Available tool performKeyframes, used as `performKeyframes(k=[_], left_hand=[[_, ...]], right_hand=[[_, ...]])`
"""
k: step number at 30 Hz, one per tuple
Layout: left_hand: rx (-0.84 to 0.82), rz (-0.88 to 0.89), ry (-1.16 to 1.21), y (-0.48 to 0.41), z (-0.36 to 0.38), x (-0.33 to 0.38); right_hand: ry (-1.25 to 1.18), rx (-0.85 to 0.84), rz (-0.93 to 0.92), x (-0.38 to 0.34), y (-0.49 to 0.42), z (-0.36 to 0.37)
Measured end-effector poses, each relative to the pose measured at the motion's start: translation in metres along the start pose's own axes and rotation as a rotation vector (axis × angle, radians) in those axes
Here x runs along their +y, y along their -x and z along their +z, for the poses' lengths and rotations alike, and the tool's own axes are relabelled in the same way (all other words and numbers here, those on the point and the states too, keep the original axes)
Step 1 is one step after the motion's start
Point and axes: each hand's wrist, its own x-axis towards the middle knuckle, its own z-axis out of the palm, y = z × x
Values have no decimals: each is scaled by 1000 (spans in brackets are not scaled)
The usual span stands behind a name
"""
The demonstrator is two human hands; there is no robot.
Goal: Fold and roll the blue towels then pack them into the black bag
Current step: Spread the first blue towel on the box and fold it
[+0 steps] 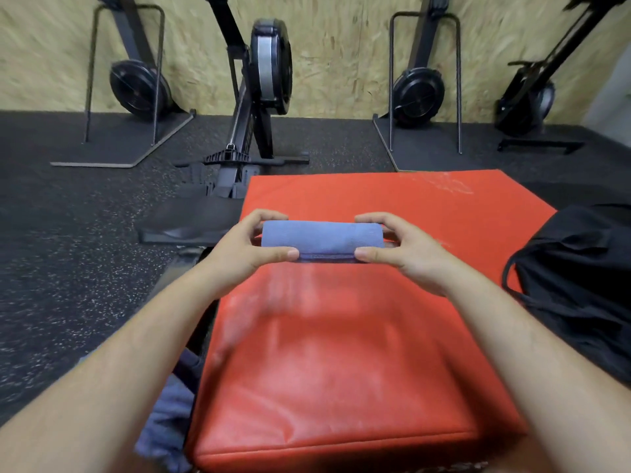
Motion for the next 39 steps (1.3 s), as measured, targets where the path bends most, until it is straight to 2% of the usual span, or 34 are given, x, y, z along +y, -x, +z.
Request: performKeyframes(k=[6,9,12,14,16,19,20,22,25,27,29,32,34,36,39], left_hand=[[88,8,103,-3,-19,0],[106,-34,43,-5,-21,-11],[253,-114,-210,-8,-14,-23],[380,-160,-281,-7,-3,-20],[337,-221,-91,-5,11,-4],[101,-305,317,-1,27,19],[52,-298,389,0,30,22],[73,-285,487,-3,31,18],[199,-305,541,-11,26,7],[215,-307,549,-14,22,3],[237,-299,598,-15,21,3],[256,-266,637,-19,20,3],[259,-235,623,-23,17,0],[268,-193,568,-28,13,-3],[288,-143,376,-41,0,-15]], right_hand=[[-51,65,-64,-18,-16,29],[-25,112,-73,-11,-23,41],[225,295,-193,0,-28,59],[442,388,-384,2,-30,70],[604,406,-553,4,-30,80],[804,409,-680,7,-31,97],[826,376,-702,7,-31,101],[759,266,-723,8,-29,106],[369,200,-606,4,-23,113],[134,268,-404,1,-25,118],[6,274,-150,-6,-31,122],[-274,96,139,-21,-45,123],[-295,69,156,-27,-58,125],[-266,113,146,-27,-74,131],[-281,191,142,-25,-99,141]])
